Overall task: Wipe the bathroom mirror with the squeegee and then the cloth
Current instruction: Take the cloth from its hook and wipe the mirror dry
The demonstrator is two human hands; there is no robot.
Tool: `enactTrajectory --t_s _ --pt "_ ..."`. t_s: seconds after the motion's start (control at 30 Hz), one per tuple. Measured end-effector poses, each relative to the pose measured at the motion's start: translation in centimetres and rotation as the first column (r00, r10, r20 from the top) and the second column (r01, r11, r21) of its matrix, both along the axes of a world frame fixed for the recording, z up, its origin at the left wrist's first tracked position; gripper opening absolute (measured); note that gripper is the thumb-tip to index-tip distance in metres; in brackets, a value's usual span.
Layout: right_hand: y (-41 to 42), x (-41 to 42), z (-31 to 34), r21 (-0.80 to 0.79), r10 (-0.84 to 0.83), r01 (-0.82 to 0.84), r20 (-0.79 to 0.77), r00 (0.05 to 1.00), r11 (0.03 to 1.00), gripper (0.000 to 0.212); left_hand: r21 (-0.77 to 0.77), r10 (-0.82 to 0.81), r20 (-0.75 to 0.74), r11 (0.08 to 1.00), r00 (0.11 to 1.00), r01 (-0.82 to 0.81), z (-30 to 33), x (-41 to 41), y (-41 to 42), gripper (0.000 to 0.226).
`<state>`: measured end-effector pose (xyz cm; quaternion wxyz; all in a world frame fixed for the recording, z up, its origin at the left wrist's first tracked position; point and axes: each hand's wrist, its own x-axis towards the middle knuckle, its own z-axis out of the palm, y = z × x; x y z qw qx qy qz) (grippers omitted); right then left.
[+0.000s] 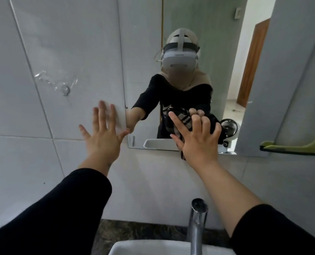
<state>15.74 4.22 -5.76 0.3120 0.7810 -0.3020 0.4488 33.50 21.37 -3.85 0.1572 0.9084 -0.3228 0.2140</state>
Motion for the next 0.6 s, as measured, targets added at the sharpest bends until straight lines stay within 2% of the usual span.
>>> enactTrajectory --t_s 0.2,0.3,0.4,0.5,0.6 --pt "-3.6 -5.0 0.5 0.204 -0.120 0.074 0.223 0.967 0.976 0.063 -0.009 -0.007 -0.009 1.000 1.000 0.007 -0.3 -0.2 -0.2 0.078" --pt "-5.3 -7.4 0.1 0.305 -0.204 0.092 0.360 0.910 0.948 0.060 -0.053 -0.024 -0.006 0.998 1.000 0.023 -0.8 0.3 -0.4 0.078" --pt "-6.6 -8.8 -1.3 0.362 -0.236 0.075 0.425 0.874 0.929 0.059 -0.093 -0.050 0.022 0.994 0.999 0.052 -1.3 0.8 -0.4 0.078" --pt "-6.9 -9.2 -3.7 0.476 -0.317 0.032 0.532 0.785 0.879 0.059 -0.116 -0.063 0.052 0.991 0.997 0.069 -1.8 1.2 -0.3 0.077" --pt "-6.6 -8.9 -6.2 0.507 -0.317 0.025 0.499 0.806 0.861 0.060 -0.132 -0.062 0.076 0.989 0.995 0.072 -2.1 1.5 -0.3 0.078"
